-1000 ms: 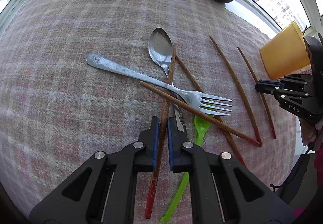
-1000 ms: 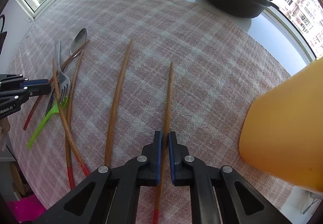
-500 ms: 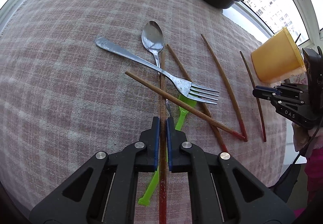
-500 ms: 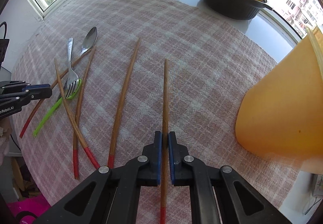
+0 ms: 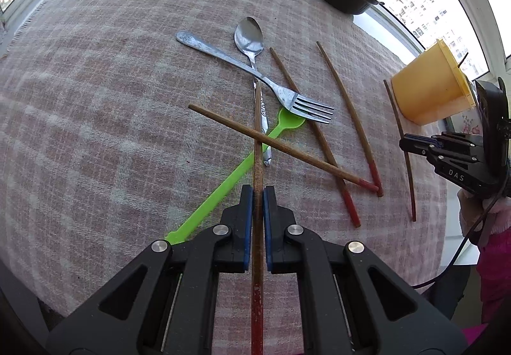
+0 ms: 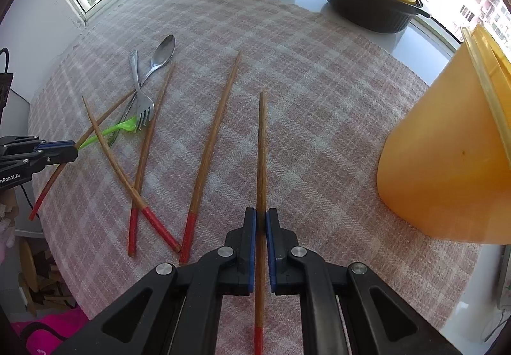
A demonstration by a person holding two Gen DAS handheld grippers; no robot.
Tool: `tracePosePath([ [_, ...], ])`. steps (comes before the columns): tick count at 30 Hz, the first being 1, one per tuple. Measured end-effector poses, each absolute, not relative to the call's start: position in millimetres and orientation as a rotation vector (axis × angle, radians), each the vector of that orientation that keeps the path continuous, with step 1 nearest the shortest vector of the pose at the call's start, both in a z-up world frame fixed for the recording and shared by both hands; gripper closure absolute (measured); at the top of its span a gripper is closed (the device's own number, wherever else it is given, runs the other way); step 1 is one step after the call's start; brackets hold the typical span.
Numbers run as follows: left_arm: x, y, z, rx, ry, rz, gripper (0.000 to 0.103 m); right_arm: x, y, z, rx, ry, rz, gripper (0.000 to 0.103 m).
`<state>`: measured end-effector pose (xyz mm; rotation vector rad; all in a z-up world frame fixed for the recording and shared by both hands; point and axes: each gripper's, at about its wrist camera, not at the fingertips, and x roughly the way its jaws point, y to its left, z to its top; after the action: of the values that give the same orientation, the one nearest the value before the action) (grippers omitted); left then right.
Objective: Organize utensils
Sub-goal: 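Lift both held chopsticks and carry them toward the yellow bin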
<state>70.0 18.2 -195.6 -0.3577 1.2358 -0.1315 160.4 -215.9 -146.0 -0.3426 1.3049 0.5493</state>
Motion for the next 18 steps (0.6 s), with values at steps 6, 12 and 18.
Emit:
tracePosePath([
  [6,50,15,-185,-0.390,1.212,-0.106,0.099,146,-224,-138,-0.343,1.291,0.569,0.099],
  [12,38,20,-169,-0.413,1.152,-0.047,0.099,136,-230,-130,-0.345,1.269,0.593,0.099],
  [18,32,22,-149,-0.422,1.084,0.004,0.099,129,-241,-119,-0.335,1.243,0.606,0.100],
])
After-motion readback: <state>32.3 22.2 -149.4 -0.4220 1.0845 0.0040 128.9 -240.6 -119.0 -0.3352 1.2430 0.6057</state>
